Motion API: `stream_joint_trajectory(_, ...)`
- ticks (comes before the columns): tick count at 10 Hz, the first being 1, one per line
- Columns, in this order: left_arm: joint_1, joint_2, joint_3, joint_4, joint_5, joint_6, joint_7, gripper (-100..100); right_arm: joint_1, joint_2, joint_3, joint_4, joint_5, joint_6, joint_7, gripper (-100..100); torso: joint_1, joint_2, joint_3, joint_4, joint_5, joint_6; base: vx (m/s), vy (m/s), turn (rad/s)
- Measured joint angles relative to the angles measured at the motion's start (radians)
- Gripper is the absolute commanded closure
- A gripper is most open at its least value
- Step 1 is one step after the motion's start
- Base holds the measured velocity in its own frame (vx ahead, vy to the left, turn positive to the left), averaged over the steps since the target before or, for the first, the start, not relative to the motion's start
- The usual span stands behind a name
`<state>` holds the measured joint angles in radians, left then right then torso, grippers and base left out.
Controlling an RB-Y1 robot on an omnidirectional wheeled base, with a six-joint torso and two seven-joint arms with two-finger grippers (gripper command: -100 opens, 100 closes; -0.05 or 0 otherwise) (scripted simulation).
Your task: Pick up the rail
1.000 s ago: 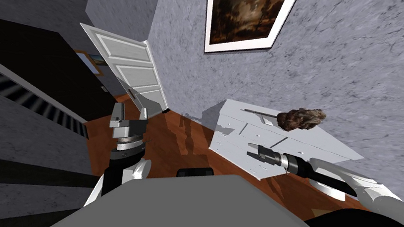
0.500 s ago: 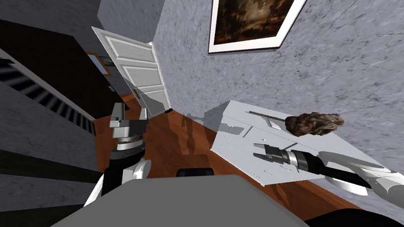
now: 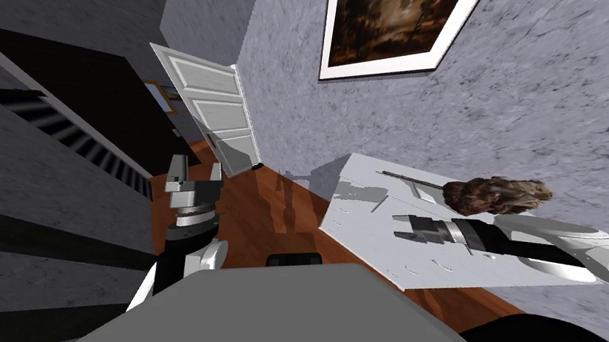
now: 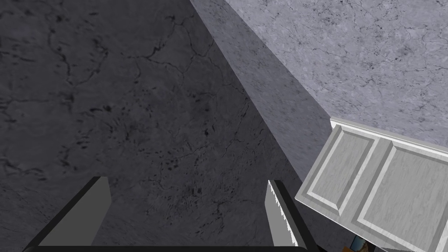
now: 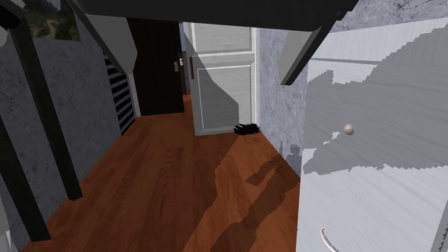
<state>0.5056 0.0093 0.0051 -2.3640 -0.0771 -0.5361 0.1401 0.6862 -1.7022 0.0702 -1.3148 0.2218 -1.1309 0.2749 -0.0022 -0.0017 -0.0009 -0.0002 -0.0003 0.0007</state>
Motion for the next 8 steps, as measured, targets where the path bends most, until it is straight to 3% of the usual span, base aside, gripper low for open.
stream_joint_trajectory(1, 0.000, 0.000, 0.000, 0.000, 0.000, 0.000, 0.000, 0, -0.037, -0.026, 0.026, 0.034, 0.032, -0.013, -0.013, -100, -0.001, -0.001, -0.001, 0.000, 0.000, 0.000, 0.068, -0.034, 0.068)
stream_joint_trajectory(2, 0.000, 0.000, 0.000, 0.000, 0.000, 0.000, 0.000, 0, -0.032, -0.054, 0.027, 0.055, 0.040, -0.024, -0.016, -100, -0.001, -0.001, -0.001, 0.000, 0.000, 0.000, 0.087, -0.057, 0.103)
stream_joint_trajectory(4, 0.000, 0.000, 0.000, 0.000, 0.000, 0.000, 0.000, 0, 0.045, -0.139, -0.012, 0.079, 0.025, -0.025, -0.004, -100, -0.002, -0.002, -0.001, -0.001, -0.001, 0.000, 0.048, -0.033, 0.032)
stream_joint_trajectory(5, 0.000, 0.000, 0.000, 0.000, 0.000, 0.000, 0.000, 0, 0.045, -0.155, -0.008, 0.090, 0.029, -0.030, -0.006, -100, 0.000, 0.001, 0.000, 0.000, -0.001, 0.001, -0.002, 0.005, -0.012)
stream_joint_trajectory(6, 0.000, 0.000, 0.000, 0.000, 0.000, 0.000, 0.000, 0, 0.005, -0.146, 0.015, 0.101, 0.056, -0.038, -0.020, -100, 0.001, 0.003, 0.002, 0.001, 0.000, 0.001, 0.050, -0.022, 0.115)
stream_joint_trajectory(7, 0.000, 0.000, 0.000, 0.000, 0.000, 0.000, 0.000, 0, 0.008, -0.179, 0.017, 0.119, 0.064, -0.043, -0.026, -100, 0.000, 0.001, 0.001, 0.000, 0.000, 0.000, 0.106, -0.090, 0.174)
stream_joint_trajectory(8, 0.000, 0.000, 0.000, 0.000, 0.000, 0.000, 0.000, 0, -0.092, -0.162, 0.043, 0.166, 0.176, -0.073, -0.073, -100, -0.004, -0.002, -0.001, 0.000, -0.001, 0.000, 0.102, -0.096, 0.060)
